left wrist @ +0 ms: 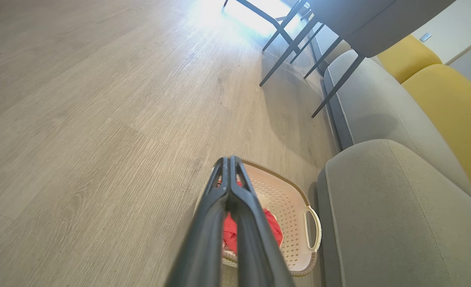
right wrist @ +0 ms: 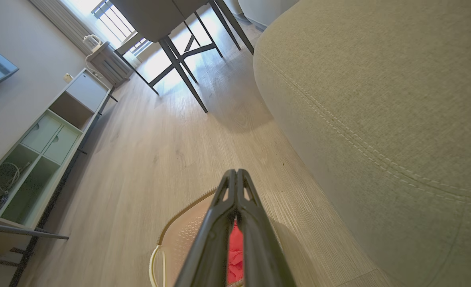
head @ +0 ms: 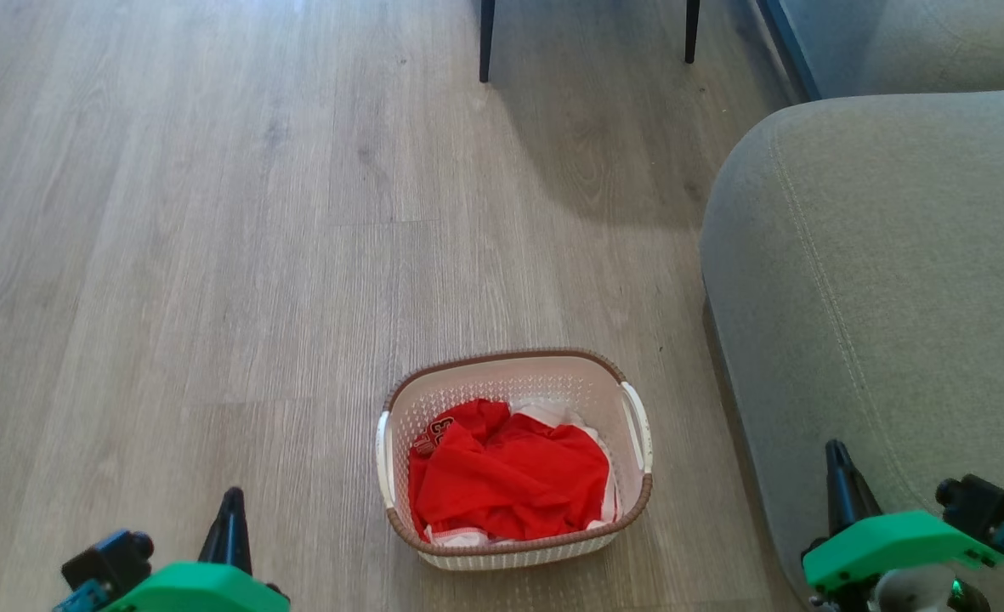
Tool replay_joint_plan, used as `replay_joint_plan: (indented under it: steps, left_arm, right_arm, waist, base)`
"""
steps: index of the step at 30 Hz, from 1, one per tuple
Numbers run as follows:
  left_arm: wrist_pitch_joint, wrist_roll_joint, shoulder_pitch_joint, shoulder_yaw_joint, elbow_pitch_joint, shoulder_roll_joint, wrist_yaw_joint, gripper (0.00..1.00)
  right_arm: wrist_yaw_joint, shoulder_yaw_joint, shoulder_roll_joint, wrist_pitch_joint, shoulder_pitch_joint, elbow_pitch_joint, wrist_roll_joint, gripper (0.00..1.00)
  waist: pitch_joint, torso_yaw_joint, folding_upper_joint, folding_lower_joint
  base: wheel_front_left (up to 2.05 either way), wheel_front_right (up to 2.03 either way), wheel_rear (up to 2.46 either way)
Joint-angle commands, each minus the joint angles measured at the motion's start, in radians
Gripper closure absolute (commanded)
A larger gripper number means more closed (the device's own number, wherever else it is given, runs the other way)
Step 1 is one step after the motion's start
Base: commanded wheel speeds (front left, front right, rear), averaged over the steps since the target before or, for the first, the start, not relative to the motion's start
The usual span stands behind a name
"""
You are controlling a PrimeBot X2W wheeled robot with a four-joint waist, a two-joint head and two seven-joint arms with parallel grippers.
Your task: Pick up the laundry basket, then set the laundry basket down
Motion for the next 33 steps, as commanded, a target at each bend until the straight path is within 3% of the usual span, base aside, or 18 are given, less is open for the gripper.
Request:
replay_joint_plan:
  steps: [1,33]
  left_arm:
    - [0.005,-0.026,-0.059,0.024,-0.026,0.000,-0.008,1.00]
    - [0.098,-0.387,-0.131,0.083,-0.016,-0.002,-0.055,1.00]
  right_arm:
    - [0.001,-0.003,-0.020,0.004,-0.057,-0.029,0.029,1.00]
    - [0.001,-0.036,-0.027,0.091,-0.099,-0.018,0.387,1.00]
  waist:
    - [0.000,0.000,-0.0001,0.0000]
    - [0.006,-0.008,-0.0001,0.0000]
  base:
    - [0.00,0.00,0.00]
    - [0.00,0.00,0.00]
